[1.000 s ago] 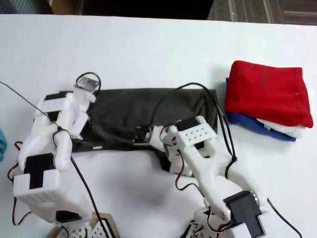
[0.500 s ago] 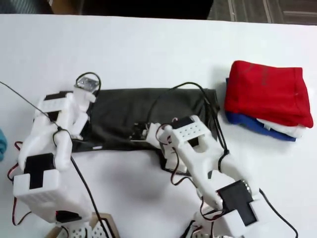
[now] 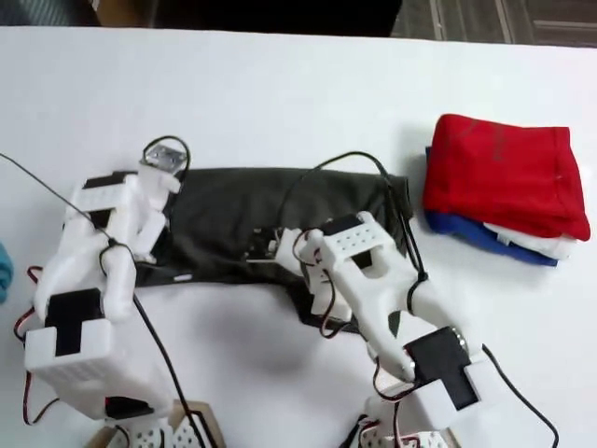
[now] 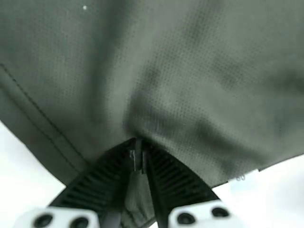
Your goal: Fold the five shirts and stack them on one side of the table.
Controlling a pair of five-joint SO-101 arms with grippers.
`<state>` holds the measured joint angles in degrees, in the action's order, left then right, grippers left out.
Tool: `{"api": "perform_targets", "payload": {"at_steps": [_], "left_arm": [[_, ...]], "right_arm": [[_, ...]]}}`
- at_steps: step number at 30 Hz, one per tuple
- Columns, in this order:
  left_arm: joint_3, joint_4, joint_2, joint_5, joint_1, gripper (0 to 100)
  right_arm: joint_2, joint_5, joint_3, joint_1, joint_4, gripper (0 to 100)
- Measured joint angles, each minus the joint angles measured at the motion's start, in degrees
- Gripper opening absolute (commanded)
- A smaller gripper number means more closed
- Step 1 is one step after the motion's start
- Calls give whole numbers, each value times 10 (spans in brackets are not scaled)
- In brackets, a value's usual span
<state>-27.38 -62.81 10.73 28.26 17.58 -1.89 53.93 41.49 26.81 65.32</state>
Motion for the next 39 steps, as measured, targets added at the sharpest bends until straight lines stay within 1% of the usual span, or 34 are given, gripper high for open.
{"api": "perform_targets", "payload": {"at_steps": [6, 10, 15, 17, 29, 32, 36, 37, 39], "left_arm": [[0, 0, 0, 0, 0, 26], [0, 0, 0, 0, 0, 26], [0, 0, 1, 0, 0, 26], [0, 0, 1, 0, 0, 26], [0, 0, 2, 0, 0, 26], [0, 0, 2, 0, 0, 26], [0, 0, 2, 0, 0, 26], [0, 0, 2, 0, 0, 26], [0, 0, 2, 0, 0, 26]], "right_arm": [[-2, -2, -7, -8, 26, 39], [40, -2, -3, -9, 58, 44], [128, -2, -2, -9, 94, 168], [149, -2, -2, -8, 95, 187], [157, -2, 9, -9, 75, 187], [142, -1, 25, -10, 43, 187], [86, 0, 27, -33, -14, 185], [76, -2, 24, -37, -20, 171], [58, -2, 11, -43, -25, 111]]}}
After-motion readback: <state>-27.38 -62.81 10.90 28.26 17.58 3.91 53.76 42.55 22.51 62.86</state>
